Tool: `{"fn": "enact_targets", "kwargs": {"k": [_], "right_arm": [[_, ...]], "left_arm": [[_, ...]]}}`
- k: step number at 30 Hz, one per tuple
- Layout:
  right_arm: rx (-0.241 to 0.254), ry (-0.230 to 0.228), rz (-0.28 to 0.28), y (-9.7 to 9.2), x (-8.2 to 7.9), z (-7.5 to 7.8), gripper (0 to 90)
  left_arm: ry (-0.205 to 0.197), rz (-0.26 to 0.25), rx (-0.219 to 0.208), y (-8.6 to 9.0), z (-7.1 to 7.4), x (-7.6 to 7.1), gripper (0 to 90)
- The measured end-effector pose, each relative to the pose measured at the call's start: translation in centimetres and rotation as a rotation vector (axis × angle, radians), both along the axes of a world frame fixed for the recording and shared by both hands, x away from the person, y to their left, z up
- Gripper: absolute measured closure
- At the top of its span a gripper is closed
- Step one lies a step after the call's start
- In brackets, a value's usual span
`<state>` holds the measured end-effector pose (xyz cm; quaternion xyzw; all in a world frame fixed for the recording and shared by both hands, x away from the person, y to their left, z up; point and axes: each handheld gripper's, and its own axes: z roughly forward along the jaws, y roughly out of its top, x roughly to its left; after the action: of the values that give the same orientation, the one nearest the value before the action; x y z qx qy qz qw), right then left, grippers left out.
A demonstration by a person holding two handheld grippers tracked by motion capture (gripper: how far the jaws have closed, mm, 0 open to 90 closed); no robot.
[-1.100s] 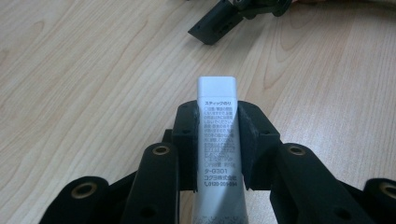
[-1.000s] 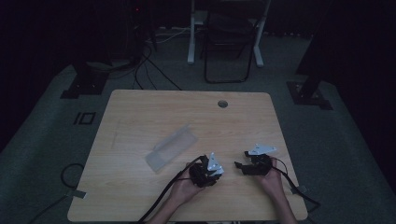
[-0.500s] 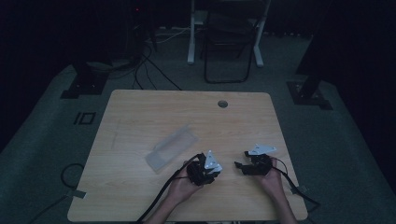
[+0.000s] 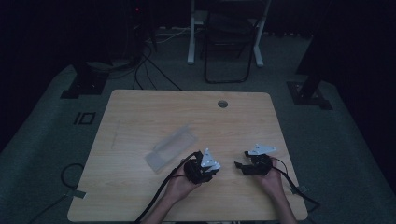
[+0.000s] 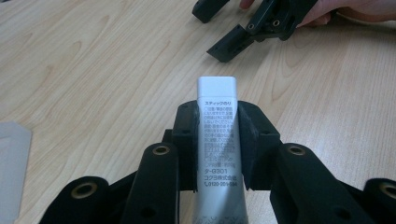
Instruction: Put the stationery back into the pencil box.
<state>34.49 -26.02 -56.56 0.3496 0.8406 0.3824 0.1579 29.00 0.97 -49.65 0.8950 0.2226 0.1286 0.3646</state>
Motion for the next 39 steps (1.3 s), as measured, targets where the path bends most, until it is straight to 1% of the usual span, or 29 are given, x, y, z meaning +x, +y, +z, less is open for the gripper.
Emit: {"fn": "enact_targets", "kwargs": {"k": [24, 39], "right_arm": [[-0.001, 0.0, 0.0, 0.0, 0.0, 0.0, 30.5], [0.0, 0.0, 0.0, 0.0, 0.0, 0.0, 30.5]], "left_arm": [[-0.036, 0.016, -0.005, 1.4, 1.0, 0.3, 71.1], [-0.052, 0.032, -0.018, 2.4, 1.6, 0.6, 71.1]]}}
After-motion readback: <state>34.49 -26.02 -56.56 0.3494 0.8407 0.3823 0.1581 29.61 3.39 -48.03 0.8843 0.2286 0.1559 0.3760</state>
